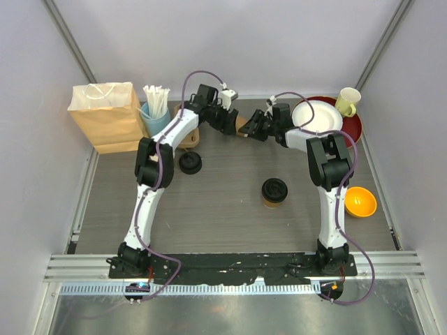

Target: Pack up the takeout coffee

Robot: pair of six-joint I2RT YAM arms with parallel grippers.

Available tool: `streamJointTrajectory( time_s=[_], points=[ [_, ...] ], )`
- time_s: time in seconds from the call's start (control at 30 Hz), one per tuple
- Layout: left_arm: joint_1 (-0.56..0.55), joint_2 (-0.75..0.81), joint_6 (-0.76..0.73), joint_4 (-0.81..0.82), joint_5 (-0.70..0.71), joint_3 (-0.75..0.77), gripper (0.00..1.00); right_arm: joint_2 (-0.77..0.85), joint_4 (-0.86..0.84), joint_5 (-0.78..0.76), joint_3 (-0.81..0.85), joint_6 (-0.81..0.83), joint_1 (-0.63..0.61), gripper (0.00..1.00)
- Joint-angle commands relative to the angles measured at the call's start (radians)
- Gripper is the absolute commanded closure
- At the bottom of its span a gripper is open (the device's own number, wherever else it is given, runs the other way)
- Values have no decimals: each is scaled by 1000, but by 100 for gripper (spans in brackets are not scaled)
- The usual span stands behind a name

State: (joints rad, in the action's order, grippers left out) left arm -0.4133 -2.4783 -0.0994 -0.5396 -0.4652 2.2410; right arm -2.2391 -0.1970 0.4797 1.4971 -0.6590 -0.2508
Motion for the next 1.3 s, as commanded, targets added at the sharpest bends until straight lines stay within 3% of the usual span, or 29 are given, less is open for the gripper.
streamJointTrajectory(
  time_s=[0.0, 0.5, 0.7, 0.9, 1.03, 1.27],
  points=[
    [-21, 168, -57, -3, -136, -58, 27, 76, -22, -9, -60, 21, -33, 46],
    [-12, 271, -111, -71, -216, -219, 29, 268, 79, -27, -330, 161, -96, 45],
    [-4, 295, -42, -45, -113, -208, 29, 312, 86, -52, -360, 176, -103, 44],
    [19, 323, 12, -40, -75, -238, 25, 424, 329, -121, -339, 389, -134, 30],
    [44, 335, 93, -10, -127, -267, 23, 509, 464, -131, -285, 585, -174, 23],
    [80, 378, 179, -62, -104, -256, 22, 524, 524, -127, -149, 850, -203, 16]
  ],
)
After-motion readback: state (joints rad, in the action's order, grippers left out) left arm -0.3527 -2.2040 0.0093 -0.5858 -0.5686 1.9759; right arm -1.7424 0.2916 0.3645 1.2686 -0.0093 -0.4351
